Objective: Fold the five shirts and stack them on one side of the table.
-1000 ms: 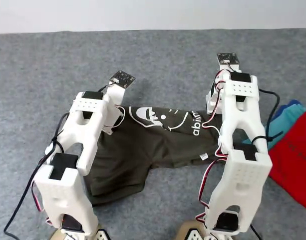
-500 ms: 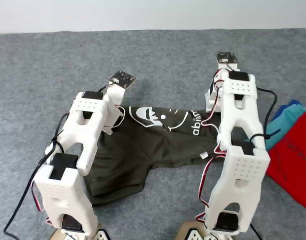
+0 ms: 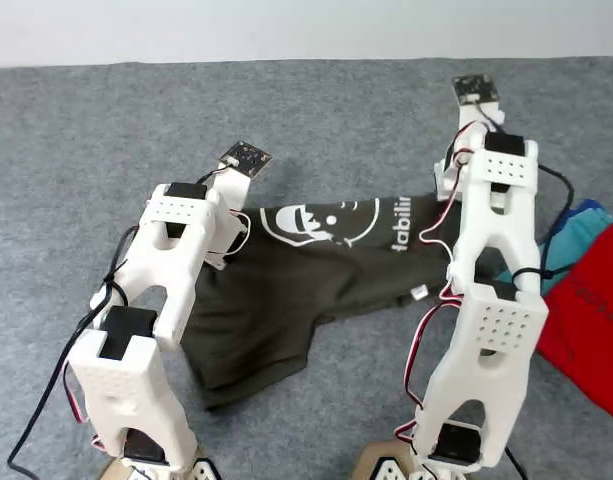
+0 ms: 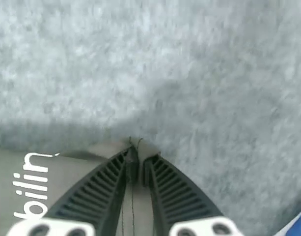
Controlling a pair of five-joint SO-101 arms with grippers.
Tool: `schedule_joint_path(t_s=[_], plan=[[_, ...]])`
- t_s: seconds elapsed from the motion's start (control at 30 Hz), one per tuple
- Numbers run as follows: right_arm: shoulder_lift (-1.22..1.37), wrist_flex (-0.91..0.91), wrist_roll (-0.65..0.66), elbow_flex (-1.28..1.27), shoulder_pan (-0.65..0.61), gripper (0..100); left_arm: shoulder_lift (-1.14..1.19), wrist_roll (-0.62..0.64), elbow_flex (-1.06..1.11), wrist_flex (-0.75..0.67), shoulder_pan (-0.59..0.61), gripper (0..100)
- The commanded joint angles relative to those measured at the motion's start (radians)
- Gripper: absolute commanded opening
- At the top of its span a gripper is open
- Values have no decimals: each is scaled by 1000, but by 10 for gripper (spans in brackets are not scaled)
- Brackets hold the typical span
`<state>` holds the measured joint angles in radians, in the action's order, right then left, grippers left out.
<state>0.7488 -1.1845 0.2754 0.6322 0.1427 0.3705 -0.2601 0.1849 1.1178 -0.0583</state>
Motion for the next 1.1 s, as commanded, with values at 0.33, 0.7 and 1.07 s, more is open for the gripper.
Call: schedule_joint_path(t_s=[0.33,0.7,1.07], plan=[[31,-28,14,241,1,10,-8,-9,-35,12,-11,6],[44,38,-38,272,-28,238,-8,-9,-35,26,-11,6],[-110,-229,-69,285,-42,242,-32,-9,-85,112,-17,6]])
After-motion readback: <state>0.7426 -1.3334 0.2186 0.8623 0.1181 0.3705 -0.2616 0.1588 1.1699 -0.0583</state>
